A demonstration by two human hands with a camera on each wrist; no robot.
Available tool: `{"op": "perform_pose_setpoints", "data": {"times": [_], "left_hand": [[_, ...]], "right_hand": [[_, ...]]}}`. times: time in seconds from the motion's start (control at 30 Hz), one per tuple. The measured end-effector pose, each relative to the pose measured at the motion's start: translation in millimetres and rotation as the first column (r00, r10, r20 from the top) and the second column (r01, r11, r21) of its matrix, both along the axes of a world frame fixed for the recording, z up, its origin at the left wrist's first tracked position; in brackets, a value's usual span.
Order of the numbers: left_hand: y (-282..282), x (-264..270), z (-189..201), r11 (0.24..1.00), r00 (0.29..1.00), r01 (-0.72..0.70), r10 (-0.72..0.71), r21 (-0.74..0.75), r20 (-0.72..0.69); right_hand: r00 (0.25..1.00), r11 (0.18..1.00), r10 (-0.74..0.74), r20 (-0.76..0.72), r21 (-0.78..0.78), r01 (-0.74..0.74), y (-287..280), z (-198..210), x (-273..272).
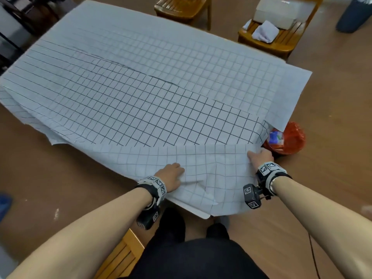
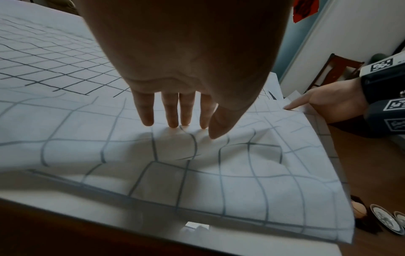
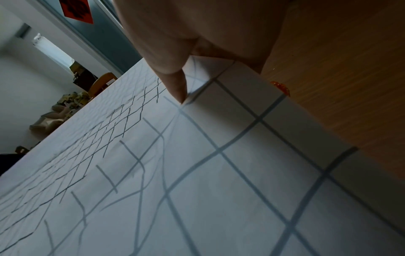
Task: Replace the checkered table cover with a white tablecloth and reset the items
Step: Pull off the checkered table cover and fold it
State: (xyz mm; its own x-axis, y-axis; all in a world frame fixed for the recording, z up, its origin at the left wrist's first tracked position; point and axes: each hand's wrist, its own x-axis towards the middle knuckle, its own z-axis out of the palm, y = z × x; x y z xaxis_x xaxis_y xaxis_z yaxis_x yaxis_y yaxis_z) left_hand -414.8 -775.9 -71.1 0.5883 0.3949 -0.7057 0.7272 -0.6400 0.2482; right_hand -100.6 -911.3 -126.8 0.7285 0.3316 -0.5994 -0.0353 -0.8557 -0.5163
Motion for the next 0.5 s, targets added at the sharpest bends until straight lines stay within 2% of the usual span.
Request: {"op": "perform_pose_setpoints", "data": {"times": [0.13, 0.23, 0.3, 0.4, 0.5], "left_hand": [[35, -5, -21, 0.994, 0.993, 0.108, -0.108, 0.001, 0.038], [61, -8, -33, 0.948, 0.945, 0.317, -0.319, 0.042, 0.075], [75, -15, -39, 0.914, 0.908, 0.405, -0.406, 0.032, 0.103], [96, -31, -50, 0.895, 0.884, 0.446, -0.436, -0.028, 0.168], [113, -43, -59, 0.872, 0.854, 0.486, -0.459, -0.057, 0.245]], "right_hand": [[0.993, 0.999, -0.042, 0.113, -0.008, 0.043, 9, 12, -15], [0.945, 0.997, -0.076, 0.317, -0.008, 0.082, 18, 23, -37], [0.895, 0.996, -0.066, 0.442, -0.031, 0.088, 28, 28, -59], [0.848, 0.998, 0.058, 0.526, -0.065, -0.028, 50, 36, -103], [0.879, 0.977, 0.202, 0.433, -0.024, -0.213, 84, 37, -155]]}}
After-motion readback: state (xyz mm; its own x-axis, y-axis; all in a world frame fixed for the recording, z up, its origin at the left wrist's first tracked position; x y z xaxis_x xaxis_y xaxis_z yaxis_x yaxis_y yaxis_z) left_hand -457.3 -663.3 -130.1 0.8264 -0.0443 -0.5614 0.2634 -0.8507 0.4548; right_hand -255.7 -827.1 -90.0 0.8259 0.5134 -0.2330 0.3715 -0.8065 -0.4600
